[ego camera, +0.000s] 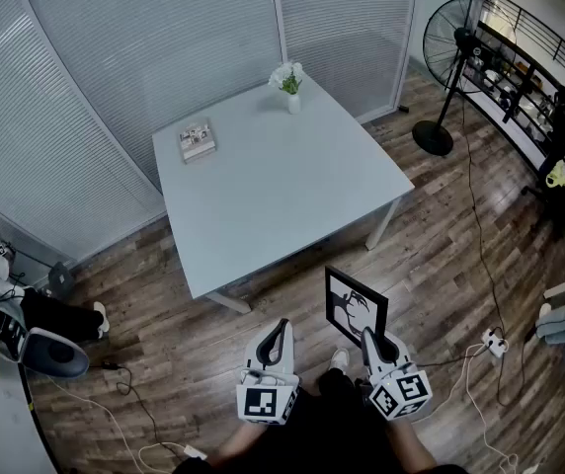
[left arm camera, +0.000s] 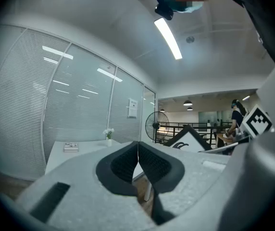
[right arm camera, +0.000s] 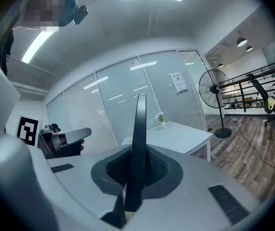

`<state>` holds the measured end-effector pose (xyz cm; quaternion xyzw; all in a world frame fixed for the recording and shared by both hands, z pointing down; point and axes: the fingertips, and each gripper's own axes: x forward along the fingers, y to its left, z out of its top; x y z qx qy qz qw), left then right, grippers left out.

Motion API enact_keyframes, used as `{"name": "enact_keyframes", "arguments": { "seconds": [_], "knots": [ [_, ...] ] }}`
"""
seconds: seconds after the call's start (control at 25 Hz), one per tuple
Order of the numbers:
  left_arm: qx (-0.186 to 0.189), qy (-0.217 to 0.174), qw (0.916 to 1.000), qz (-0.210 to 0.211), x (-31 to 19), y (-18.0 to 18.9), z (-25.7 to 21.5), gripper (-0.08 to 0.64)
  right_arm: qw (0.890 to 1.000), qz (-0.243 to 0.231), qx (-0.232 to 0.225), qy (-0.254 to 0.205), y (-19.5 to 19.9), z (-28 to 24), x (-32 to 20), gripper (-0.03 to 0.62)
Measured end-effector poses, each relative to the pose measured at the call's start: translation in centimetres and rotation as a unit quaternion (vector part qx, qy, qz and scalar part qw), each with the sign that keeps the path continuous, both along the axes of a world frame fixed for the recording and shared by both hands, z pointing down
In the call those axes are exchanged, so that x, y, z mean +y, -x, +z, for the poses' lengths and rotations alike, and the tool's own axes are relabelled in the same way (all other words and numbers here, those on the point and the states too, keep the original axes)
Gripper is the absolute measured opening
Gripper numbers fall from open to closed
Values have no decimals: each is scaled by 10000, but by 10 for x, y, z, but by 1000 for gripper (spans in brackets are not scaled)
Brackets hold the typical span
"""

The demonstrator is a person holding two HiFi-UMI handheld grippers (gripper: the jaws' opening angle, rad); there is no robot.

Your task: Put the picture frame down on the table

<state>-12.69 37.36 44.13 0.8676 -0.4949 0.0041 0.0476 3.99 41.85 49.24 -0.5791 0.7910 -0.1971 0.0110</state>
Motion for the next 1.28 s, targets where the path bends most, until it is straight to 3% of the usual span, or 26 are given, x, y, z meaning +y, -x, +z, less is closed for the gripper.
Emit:
{"name": "enact_keyframes", "arguments": {
  "seconds": [0.6, 0.88, 1.28],
  "knots": [
    [-53, 106, 9999, 15, -2, -12, 8, 17, 9999, -36, -147, 33, -9, 2, -4, 33],
    [-160, 230, 9996, -24, -12, -39, 12, 18, 9997, -155, -204, 64, -34, 4, -19, 32],
    [15, 27, 9998, -198, -33, -91, 5, 17, 9990, -391, -213, 67, -86, 13, -44, 32]
  ]
}}
